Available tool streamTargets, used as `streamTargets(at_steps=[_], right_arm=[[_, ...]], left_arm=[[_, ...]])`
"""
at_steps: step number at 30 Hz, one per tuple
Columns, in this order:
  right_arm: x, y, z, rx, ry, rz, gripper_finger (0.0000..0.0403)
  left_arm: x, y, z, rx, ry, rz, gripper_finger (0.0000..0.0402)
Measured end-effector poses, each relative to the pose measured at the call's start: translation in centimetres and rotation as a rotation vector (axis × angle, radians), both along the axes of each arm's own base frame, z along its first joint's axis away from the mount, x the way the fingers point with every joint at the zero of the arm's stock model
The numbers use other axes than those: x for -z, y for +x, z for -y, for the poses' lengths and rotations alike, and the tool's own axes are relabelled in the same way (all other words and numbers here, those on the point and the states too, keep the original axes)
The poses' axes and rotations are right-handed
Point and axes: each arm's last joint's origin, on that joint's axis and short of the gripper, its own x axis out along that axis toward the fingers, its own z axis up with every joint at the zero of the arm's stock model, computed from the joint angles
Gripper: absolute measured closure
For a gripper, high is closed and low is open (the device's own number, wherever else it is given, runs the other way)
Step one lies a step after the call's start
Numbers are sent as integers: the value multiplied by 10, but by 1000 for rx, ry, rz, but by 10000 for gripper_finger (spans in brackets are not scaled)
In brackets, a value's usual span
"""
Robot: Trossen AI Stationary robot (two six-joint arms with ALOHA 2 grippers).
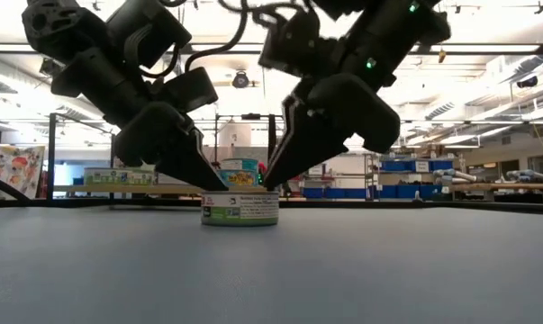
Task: Stack canned seafood by type on shelf
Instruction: Stack the green tuna can on top of the green tuna can on the shelf
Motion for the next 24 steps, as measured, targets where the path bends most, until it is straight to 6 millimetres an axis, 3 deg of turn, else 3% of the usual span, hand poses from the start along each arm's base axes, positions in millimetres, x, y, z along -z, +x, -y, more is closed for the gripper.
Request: streamTargets(at_steps=[11,20,24], right_arm=[[-2,-5,-18,-92,-236,11,216],[-2,-5,-17,-110,-250,4,223],[-2,-5,-16,-108,-247,6,239]], left_arm=[[3,-2,-2,-1,-8,6,401],[-26,-3,12,203,13,104,400],[-26,-7,25,346,25,90,375]])
